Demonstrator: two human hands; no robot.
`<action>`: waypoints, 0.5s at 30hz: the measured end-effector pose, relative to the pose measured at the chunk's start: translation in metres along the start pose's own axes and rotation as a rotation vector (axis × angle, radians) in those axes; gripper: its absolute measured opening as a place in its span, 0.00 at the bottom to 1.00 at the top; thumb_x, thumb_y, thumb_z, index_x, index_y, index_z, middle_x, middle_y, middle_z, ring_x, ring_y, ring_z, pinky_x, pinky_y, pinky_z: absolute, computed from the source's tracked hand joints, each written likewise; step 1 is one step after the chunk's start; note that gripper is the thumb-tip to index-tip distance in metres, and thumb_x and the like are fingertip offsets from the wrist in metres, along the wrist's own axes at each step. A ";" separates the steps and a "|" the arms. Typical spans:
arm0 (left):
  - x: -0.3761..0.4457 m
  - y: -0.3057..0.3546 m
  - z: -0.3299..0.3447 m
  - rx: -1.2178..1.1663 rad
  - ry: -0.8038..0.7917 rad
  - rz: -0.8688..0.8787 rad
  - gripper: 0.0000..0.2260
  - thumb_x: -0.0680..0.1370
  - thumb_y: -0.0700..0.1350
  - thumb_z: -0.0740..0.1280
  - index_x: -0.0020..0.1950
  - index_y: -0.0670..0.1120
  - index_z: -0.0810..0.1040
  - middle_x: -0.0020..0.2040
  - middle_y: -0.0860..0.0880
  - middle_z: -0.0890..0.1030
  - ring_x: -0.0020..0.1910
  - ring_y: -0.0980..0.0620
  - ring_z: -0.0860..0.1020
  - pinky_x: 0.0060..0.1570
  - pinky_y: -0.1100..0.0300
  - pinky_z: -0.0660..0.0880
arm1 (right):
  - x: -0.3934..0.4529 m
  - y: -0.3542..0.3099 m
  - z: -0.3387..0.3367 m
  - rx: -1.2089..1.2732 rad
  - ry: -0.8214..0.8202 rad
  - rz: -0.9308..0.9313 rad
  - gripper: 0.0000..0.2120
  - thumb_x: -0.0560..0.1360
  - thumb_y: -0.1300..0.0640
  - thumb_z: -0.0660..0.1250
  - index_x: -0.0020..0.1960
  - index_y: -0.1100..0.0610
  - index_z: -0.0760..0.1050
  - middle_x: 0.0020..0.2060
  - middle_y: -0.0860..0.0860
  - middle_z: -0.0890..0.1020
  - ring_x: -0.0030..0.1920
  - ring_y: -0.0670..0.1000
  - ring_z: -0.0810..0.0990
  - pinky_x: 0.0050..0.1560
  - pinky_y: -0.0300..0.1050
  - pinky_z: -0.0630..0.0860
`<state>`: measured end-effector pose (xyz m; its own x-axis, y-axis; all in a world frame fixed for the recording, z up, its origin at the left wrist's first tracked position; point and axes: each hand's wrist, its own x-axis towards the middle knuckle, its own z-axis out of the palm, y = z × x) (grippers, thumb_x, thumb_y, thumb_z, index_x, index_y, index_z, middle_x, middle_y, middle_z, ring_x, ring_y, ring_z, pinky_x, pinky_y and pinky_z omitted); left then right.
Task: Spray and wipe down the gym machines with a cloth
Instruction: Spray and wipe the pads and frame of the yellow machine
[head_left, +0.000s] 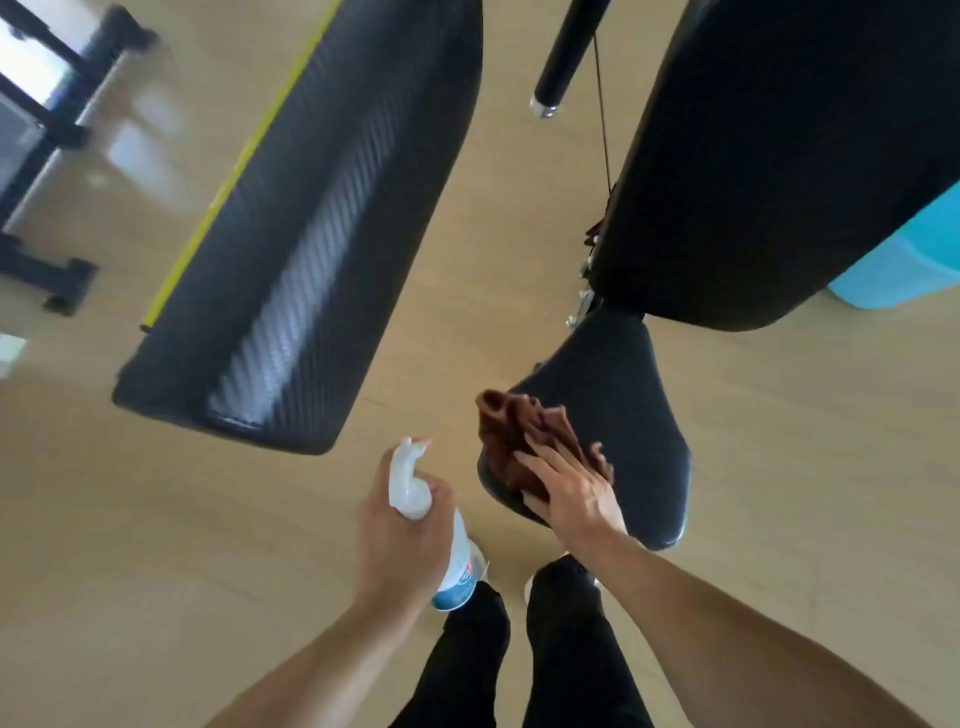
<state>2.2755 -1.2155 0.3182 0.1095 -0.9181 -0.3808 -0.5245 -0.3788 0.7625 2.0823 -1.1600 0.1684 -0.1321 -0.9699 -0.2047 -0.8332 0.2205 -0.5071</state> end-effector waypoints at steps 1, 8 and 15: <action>-0.004 0.008 -0.005 -0.008 -0.015 0.037 0.16 0.77 0.41 0.68 0.58 0.60 0.77 0.51 0.66 0.81 0.48 0.64 0.80 0.44 0.75 0.70 | -0.024 0.010 -0.012 -0.042 -0.017 0.119 0.29 0.73 0.52 0.79 0.72 0.45 0.77 0.75 0.44 0.73 0.78 0.53 0.69 0.77 0.60 0.59; -0.039 0.074 -0.016 -0.127 -0.004 0.064 0.13 0.74 0.50 0.66 0.58 0.60 0.76 0.53 0.64 0.82 0.51 0.61 0.81 0.51 0.65 0.75 | -0.099 0.074 -0.088 0.416 -0.058 0.849 0.13 0.78 0.43 0.66 0.62 0.33 0.79 0.58 0.54 0.85 0.48 0.56 0.85 0.52 0.59 0.83; -0.038 0.146 -0.026 -0.201 -0.003 0.153 0.16 0.76 0.48 0.68 0.63 0.63 0.76 0.53 0.61 0.83 0.52 0.56 0.81 0.57 0.55 0.76 | -0.034 -0.083 -0.249 1.249 0.121 0.983 0.13 0.86 0.48 0.61 0.60 0.57 0.75 0.36 0.55 0.87 0.30 0.57 0.86 0.30 0.50 0.79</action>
<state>2.2172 -1.2388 0.4577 0.0392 -0.9664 -0.2539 -0.3562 -0.2509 0.9001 2.0228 -1.1711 0.4258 -0.4197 -0.3938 -0.8178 0.5340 0.6215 -0.5732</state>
